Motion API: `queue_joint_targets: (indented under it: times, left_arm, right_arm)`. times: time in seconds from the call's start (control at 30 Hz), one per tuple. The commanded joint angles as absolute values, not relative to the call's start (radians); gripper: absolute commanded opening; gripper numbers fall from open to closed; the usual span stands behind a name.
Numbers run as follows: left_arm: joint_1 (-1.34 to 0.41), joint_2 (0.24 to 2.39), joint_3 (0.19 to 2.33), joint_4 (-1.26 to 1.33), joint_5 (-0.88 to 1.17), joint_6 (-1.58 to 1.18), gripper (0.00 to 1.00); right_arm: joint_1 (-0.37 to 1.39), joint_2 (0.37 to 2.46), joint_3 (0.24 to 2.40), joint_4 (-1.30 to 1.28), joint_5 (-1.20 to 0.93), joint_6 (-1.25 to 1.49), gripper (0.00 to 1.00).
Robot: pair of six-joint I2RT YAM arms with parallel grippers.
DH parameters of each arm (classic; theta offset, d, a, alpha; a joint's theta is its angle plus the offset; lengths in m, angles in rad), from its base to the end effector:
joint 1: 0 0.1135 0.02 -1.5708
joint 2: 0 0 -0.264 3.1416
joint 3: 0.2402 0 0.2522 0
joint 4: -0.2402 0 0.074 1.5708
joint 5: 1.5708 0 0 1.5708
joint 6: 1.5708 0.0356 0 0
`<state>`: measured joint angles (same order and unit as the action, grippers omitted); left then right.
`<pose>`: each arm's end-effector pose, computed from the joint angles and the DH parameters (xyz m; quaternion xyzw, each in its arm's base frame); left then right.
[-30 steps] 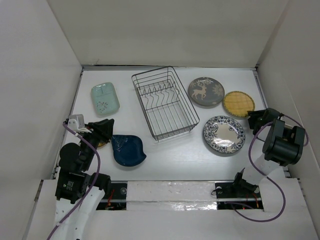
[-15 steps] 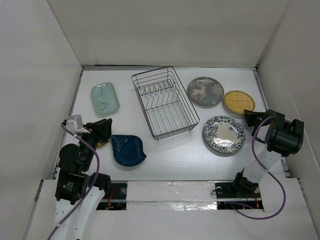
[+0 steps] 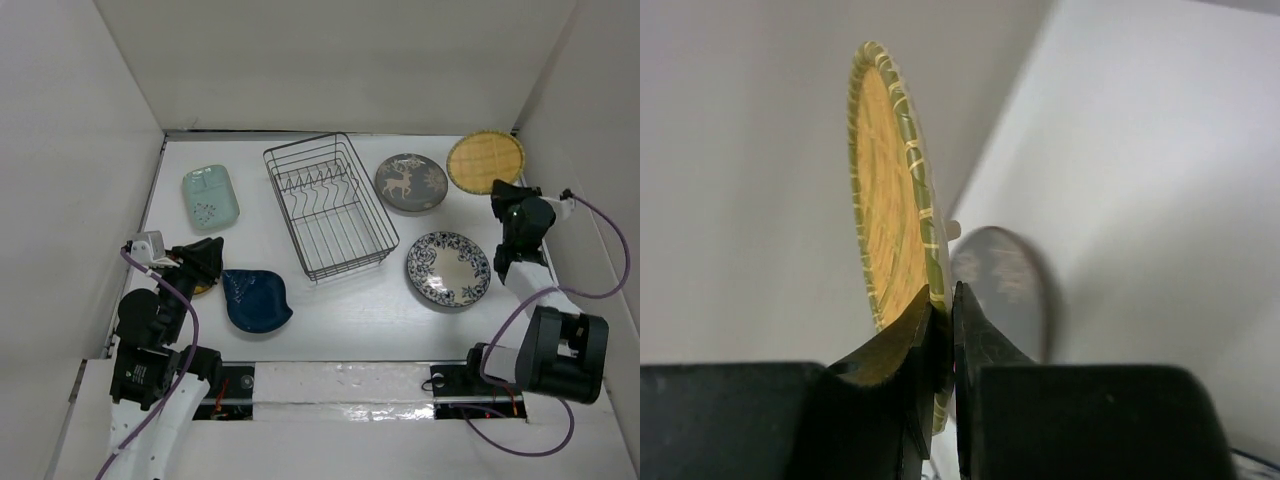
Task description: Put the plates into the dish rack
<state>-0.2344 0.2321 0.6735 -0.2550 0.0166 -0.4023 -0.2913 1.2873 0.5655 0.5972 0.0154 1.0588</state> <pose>0.0647 -0.0161 0.3534 -0.0471 0.6365 -0.2460 0.7295 0.2665 -0.0805 0.2365 0.4725 0.5821 0.2424 0.6157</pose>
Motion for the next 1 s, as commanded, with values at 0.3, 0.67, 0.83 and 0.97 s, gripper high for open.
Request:
queue_joint_targets:
  times: [0.3, 0.67, 0.83, 0.97]
  left_arm:
    - [-0.239, 0.258, 0.672, -0.224, 0.009, -0.411, 0.27]
    - [-0.239, 0.267, 0.667, -0.222, 0.014, -0.410, 0.28]
    - [-0.239, 0.264, 0.669, -0.222, 0.011, -0.410, 0.28]
    - [-0.239, 0.265, 0.670, -0.222, 0.009, -0.410, 0.28]
  right_arm:
    - [0.337, 1.411, 1.246, 0.235, 0.332, 0.369, 0.00]
    - [0.531, 1.784, 1.690, -0.072, 0.620, 0.088, 0.00]
    - [0.569, 1.867, 1.732, -0.090, 0.696, 0.023, 0.00]
    - [0.578, 1.891, 1.715, -0.083, 0.687, 0.035, 0.00]
